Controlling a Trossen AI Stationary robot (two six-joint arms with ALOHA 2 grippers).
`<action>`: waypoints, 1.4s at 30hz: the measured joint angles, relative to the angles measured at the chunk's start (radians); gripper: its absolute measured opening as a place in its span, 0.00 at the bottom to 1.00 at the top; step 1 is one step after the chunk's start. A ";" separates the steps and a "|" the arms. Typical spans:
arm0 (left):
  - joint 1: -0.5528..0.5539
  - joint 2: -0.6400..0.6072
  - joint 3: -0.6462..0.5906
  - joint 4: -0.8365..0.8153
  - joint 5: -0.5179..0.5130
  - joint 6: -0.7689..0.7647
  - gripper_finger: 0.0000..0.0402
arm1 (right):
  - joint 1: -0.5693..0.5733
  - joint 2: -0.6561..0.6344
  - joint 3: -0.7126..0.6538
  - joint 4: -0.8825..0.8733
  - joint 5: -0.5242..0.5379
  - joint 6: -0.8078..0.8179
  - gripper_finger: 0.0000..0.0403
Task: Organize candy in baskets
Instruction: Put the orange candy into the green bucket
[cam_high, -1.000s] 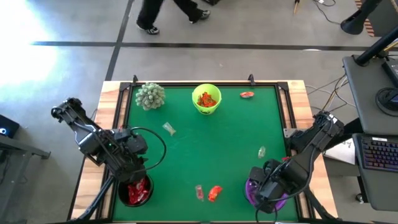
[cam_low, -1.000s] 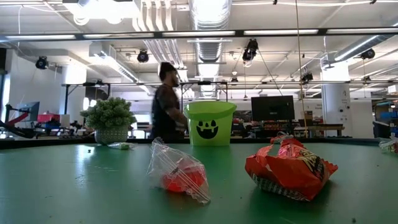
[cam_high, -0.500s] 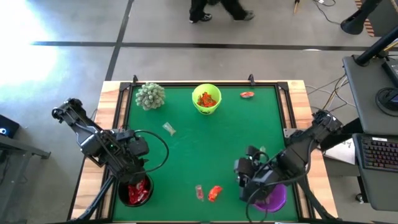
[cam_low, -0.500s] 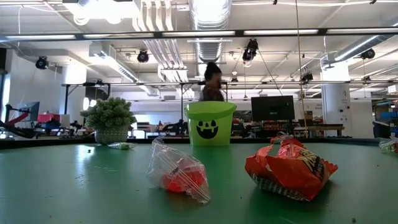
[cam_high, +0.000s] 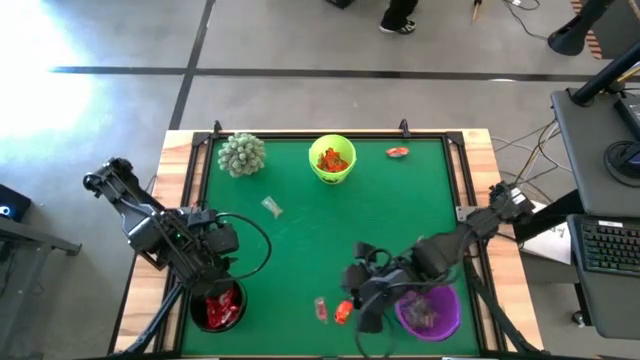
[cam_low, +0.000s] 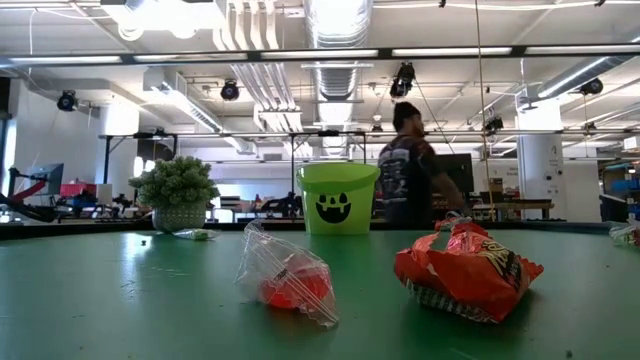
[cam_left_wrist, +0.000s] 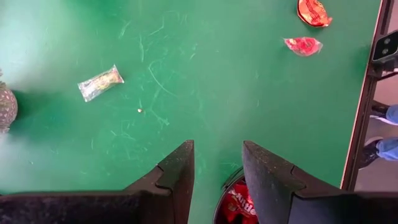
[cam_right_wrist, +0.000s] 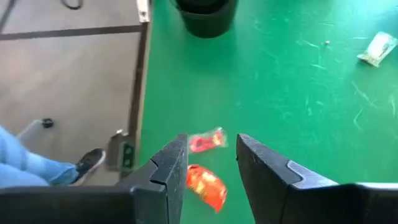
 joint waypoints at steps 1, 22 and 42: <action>0.000 0.000 0.000 -0.001 0.000 0.000 0.29 | -0.006 0.013 0.000 0.005 0.000 -0.013 0.31; 0.000 0.000 0.000 -0.034 -0.001 -0.011 0.29 | -0.048 0.124 0.000 -0.049 -0.193 -0.153 0.35; 0.001 0.000 0.000 -0.034 -0.091 -0.201 0.29 | -0.114 0.175 -0.022 -0.083 -0.419 -0.662 0.42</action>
